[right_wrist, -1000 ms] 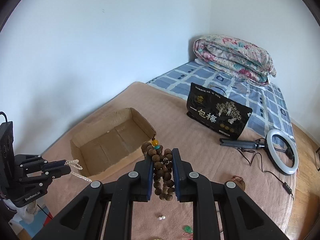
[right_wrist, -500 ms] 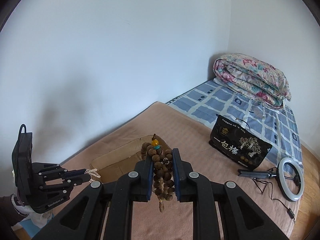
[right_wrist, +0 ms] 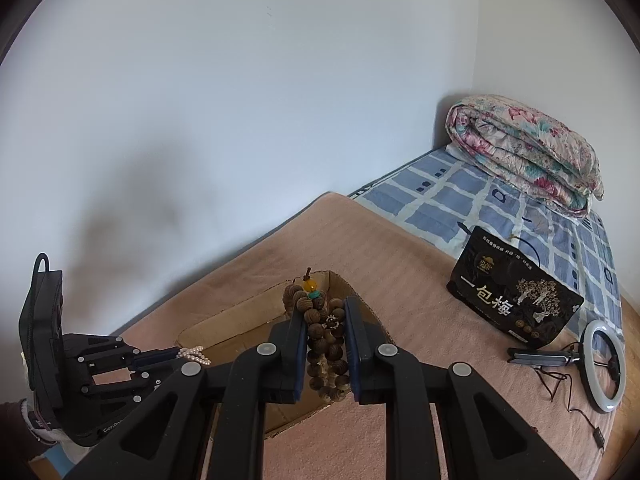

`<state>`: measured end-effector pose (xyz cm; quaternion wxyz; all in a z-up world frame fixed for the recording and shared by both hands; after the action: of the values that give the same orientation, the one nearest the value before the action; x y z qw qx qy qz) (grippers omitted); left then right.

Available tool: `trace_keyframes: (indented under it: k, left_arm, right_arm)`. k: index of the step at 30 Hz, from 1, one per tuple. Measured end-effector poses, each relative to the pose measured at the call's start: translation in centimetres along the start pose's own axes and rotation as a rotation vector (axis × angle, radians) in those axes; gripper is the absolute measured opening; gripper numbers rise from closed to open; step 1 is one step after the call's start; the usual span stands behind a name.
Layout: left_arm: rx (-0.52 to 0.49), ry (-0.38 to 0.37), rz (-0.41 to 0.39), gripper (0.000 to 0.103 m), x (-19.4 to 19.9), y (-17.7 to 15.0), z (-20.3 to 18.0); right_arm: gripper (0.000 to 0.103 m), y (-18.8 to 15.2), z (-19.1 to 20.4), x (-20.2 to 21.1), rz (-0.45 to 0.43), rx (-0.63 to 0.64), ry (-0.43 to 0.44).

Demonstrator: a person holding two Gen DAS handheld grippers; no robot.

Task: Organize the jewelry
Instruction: 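Carry both strands into the cardboard box and open both tools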

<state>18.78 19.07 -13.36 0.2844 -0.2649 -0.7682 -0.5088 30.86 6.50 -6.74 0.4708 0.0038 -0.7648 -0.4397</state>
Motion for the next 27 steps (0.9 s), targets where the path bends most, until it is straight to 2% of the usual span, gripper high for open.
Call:
trace_keyframes:
  k: [11,27]
  left_arm:
    - [0.014,0.030,0.052,0.005,-2.6,-1.6,1.5]
    - [0.018,0.045,0.092,0.005,-4.2,-2.4,1.8]
  right_arm:
    - [0.015,-3.0,0.1,-5.7,0.087,-0.052,0.041]
    - [0.017,-5.1,0.5,-8.7,0.153,-0.079,0.078]
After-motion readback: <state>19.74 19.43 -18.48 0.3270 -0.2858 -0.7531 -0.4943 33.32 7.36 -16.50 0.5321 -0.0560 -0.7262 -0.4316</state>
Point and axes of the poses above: each gripper's, at about its wrist camera, not at the fingertips, and x roughly against the way its jaws point, z to its left, y to its top, the point moved 2 cm from there along -x, roughly the way its jaws point, and after that the axes turned 9 degrees about x, right-handed, at the moved point
